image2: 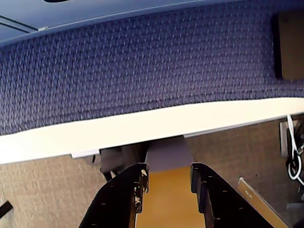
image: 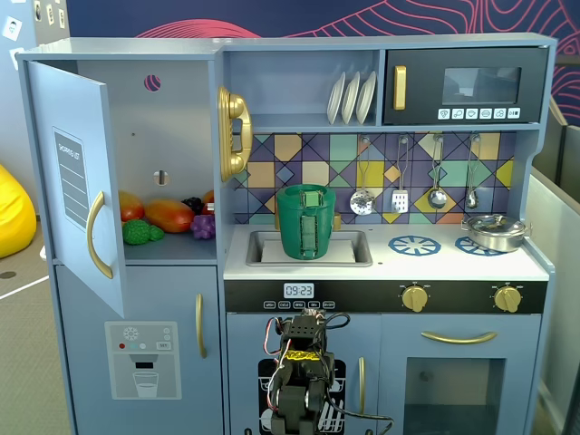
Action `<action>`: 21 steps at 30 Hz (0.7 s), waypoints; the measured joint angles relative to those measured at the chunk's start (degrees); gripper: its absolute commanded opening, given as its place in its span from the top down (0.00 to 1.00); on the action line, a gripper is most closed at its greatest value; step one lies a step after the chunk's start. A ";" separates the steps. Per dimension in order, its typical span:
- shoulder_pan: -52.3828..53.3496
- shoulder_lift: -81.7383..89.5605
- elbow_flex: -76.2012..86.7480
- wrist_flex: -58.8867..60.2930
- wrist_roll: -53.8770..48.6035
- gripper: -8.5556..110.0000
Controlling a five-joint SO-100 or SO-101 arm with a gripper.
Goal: Pick up the lid from the counter and put it on the green recipient
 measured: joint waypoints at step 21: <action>-1.32 4.22 -1.05 3.08 3.52 0.88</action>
